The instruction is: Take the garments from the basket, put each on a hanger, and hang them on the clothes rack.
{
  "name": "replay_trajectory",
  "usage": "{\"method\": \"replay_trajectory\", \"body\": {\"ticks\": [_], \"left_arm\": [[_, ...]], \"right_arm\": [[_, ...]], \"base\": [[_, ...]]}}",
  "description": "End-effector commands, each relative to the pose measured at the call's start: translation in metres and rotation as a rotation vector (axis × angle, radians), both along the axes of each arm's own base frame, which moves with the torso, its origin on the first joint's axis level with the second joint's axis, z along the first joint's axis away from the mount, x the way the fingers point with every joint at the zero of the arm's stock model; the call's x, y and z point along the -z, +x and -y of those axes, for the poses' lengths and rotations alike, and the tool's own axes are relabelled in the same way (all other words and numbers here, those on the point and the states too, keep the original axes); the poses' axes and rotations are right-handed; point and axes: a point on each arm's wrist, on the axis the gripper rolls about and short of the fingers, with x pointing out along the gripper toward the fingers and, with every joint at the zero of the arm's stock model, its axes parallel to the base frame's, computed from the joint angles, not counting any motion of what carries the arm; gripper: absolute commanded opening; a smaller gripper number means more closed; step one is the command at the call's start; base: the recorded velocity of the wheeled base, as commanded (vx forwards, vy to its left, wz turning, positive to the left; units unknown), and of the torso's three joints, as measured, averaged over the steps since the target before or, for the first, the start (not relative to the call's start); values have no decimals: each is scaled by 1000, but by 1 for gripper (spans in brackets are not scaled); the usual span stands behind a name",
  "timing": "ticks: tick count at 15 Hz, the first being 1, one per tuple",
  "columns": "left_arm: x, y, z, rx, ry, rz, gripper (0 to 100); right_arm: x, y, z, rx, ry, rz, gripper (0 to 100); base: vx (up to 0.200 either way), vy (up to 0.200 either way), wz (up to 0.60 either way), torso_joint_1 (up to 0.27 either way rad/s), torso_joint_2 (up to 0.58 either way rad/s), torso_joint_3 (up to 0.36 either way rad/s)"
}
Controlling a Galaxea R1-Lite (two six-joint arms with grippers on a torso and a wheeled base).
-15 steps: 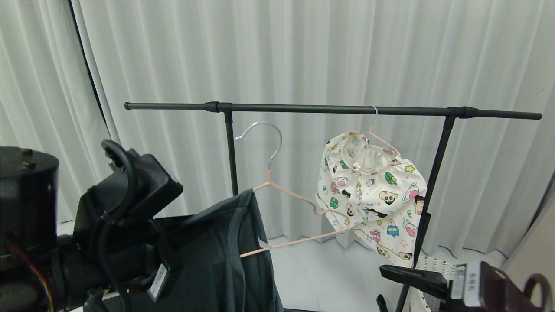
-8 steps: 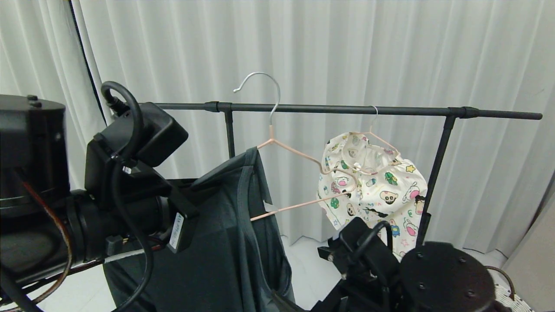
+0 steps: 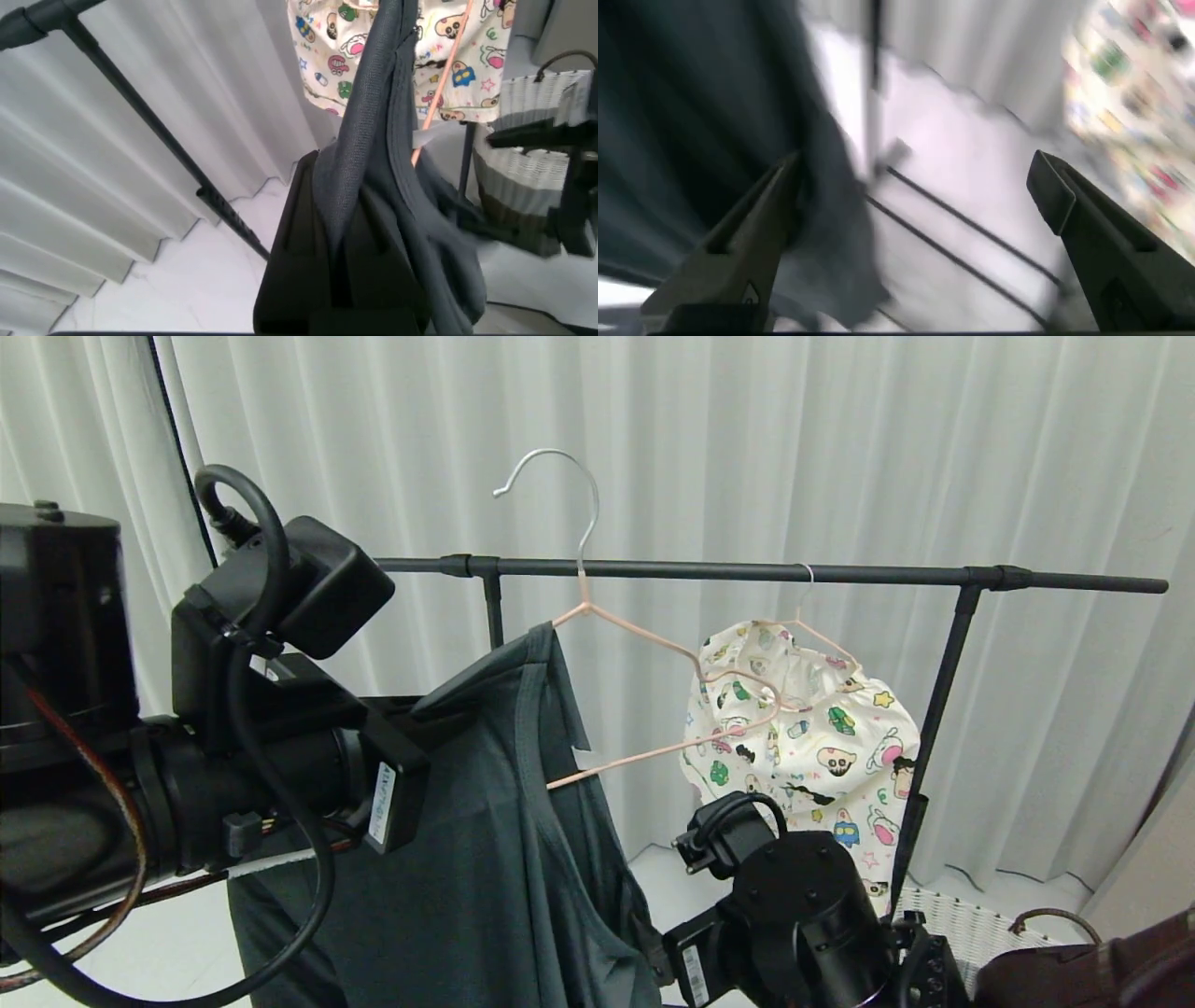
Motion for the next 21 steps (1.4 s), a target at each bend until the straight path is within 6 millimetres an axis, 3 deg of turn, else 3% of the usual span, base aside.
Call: {"method": "replay_trajectory", "body": {"ticks": [1, 4, 7, 11, 14, 17, 21], "left_arm": [[-1, -1, -1, -5, -2, 4, 0], [0, -1, -5, -17, -2, 3, 0], [16, -15, -17, -21, 26, -23, 0], [38, -41, -22, 46, 58, -57, 0], [48, -40, -22, 58, 113, -69, 0], [60, -29, -17, 31, 169, -89, 0], [60, -12, -5, -9, 117, -10, 0]], "right_arm": [[5, 8, 9, 58, -46, -6, 100], [-4, 32, 33, 183, -66, 6, 100], [-21, 71, 76, 344, -86, 61, 100], [-38, 88, 111, 456, -68, 99, 100], [-49, 86, 118, 463, -41, 121, 100], [-68, 70, 124, 345, -24, 162, 100], [-63, 28, 140, 20, -101, 172, 100]], "base": [[0, 0, 0, 0, 0, 0], [0, 0, 0, 0, 0, 0], [0, 0, 0, 0, 0, 0], [0, 0, 0, 0, 0, 0], [0, 0, 0, 0, 0, 0], [0, 0, 0, 0, 0, 0], [0, 0, 0, 0, 0, 0]]}}
